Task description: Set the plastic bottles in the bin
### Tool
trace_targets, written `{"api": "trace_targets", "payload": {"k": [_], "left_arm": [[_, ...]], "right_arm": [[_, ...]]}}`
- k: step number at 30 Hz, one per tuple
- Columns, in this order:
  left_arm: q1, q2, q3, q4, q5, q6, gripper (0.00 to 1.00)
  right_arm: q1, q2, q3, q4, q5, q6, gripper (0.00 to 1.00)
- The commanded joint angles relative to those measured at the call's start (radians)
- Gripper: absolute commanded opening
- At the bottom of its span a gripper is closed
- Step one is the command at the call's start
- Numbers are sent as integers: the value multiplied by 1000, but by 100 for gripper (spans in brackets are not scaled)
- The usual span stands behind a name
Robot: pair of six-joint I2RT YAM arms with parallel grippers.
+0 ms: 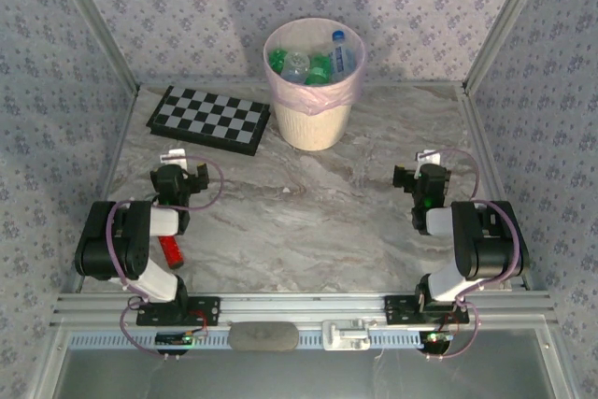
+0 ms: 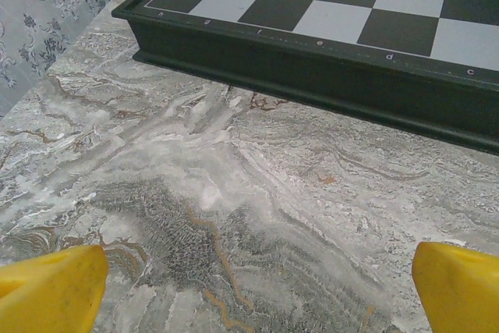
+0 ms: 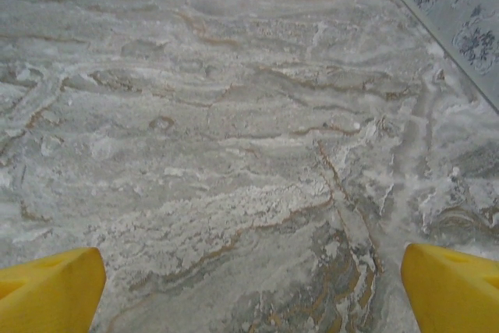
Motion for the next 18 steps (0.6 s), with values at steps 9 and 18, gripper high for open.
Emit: {"api": "trace_targets", "payload": {"k": [9, 18], "left_arm": [[6, -7, 22, 20, 16, -13, 100], [8, -7, 22, 20, 16, -13, 100]], "right_arm": [[-2, -4, 11, 47, -2, 5, 99], [0, -3, 14, 42, -3, 2, 99]]}}
